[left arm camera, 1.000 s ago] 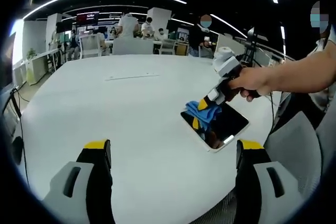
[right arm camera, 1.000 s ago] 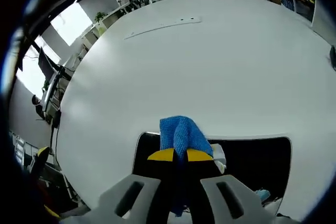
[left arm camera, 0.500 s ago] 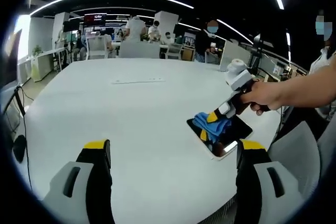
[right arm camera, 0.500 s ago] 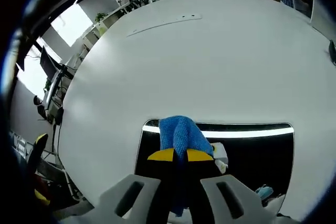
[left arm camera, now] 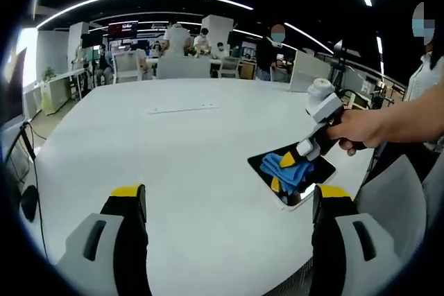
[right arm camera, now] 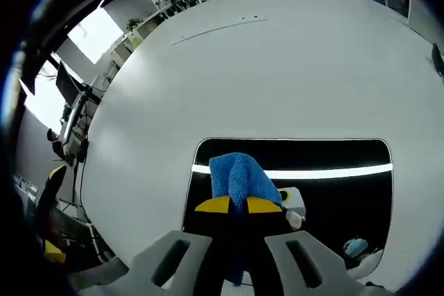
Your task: Wipe the mirror surface with the cleaning cloth until all visible marks leave the cleaned area.
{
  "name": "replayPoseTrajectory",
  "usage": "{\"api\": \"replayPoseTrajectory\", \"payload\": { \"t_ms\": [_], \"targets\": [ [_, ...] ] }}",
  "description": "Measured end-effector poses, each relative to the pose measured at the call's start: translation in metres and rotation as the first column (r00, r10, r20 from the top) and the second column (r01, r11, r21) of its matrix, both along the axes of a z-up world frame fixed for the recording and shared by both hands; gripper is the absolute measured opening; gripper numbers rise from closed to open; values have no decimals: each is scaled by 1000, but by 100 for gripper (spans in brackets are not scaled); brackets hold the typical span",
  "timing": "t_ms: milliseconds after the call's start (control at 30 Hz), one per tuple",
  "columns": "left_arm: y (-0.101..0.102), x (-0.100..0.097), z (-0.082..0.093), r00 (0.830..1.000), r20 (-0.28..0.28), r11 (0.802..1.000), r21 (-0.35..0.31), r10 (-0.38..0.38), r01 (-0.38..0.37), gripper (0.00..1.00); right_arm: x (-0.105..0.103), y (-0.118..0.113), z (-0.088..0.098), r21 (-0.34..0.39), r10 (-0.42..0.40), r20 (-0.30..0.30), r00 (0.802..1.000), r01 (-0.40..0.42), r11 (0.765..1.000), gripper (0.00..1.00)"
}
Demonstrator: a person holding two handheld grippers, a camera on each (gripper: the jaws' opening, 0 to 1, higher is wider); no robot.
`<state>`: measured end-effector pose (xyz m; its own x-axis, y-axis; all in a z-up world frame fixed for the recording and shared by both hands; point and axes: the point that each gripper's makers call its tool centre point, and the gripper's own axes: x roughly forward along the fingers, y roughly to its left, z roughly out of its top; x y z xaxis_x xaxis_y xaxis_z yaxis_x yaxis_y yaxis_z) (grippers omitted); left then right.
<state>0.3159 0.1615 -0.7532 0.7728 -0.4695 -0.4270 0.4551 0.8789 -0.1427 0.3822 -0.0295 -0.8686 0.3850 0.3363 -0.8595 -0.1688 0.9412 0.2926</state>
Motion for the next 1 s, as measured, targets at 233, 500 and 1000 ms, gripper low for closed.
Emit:
{"api": "replayPoseTrajectory", "payload": {
  "t_ms": [233,500,1000],
  "targets": [
    [-1,-4,-2,1000,-4,1000,4,-2,2,99,-13,1,1,4,6,0,1000,-6,1000,0],
    [-5,-6,-2,1000,0,1000,3,1,-1,99,-26,1,2,12,6,-2,1000,-6,1000,0],
    [-8,-11,-1,1000,12,1000,11,-10,10,99,-48,3,1,27,10,-14,1000,-10,1000,0]
  ]
}}
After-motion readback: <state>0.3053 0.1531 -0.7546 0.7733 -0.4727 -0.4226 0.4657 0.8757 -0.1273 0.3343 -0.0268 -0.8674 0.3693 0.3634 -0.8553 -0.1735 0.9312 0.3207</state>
